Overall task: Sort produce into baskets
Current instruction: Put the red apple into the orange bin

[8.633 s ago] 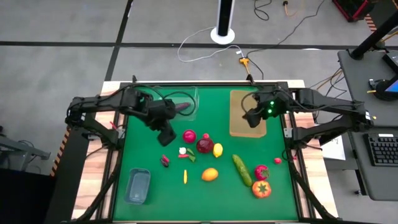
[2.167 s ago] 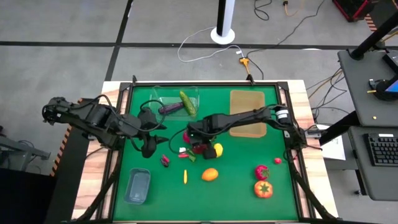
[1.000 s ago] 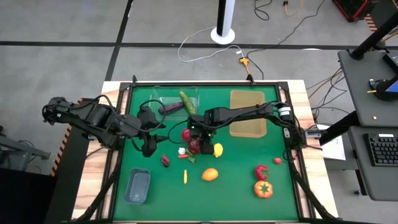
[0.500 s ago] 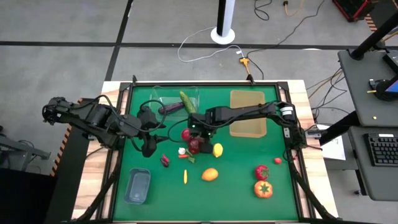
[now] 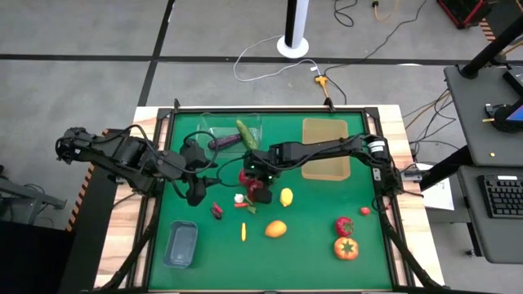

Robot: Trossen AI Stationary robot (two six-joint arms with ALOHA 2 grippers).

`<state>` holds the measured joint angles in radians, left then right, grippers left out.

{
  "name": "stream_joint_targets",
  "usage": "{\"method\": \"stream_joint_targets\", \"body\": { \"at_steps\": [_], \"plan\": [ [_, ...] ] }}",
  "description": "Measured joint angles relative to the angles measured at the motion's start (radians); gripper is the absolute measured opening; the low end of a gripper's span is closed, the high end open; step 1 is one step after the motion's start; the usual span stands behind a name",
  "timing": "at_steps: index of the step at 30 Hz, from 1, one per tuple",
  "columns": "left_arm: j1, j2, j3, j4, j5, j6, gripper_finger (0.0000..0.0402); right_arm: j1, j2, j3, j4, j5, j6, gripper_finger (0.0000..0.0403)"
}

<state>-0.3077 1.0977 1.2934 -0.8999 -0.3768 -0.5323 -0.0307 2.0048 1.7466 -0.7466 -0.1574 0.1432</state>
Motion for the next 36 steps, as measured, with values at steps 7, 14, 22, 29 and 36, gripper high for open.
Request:
{"method": "stream_joint_targets", "body": {
  "at_steps": [7,14,22,29,36],
  "plan": [
    [0.0,0.0,0.0,0.001,-0.007,0.0,0.0231,0.0,0.04,0.001,0.005,0.0,0.056,0.0361],
    [0.0,0.0,0.0,0.001,-0.007,0.0,0.0231,0.0,0.104,0.005,0.01,-0.004,0.073,0.0361],
    [0.0,0.0,0.0,0.0,-0.008,-0.001,0.0231,0.0,0.112,0.004,0.016,-0.004,0.058,0.0337],
    [0.0,0.0,0.0,-0.01,-0.024,0.003,0.0231,0.0,0.108,0.003,0.027,-0.005,0.058,0.0292],
    [0.0,0.0,0.0,-0.026,-0.032,0.003,0.0231,-0.001,0.094,0.001,0.026,-0.005,0.058,0.0277]
  ]
}}
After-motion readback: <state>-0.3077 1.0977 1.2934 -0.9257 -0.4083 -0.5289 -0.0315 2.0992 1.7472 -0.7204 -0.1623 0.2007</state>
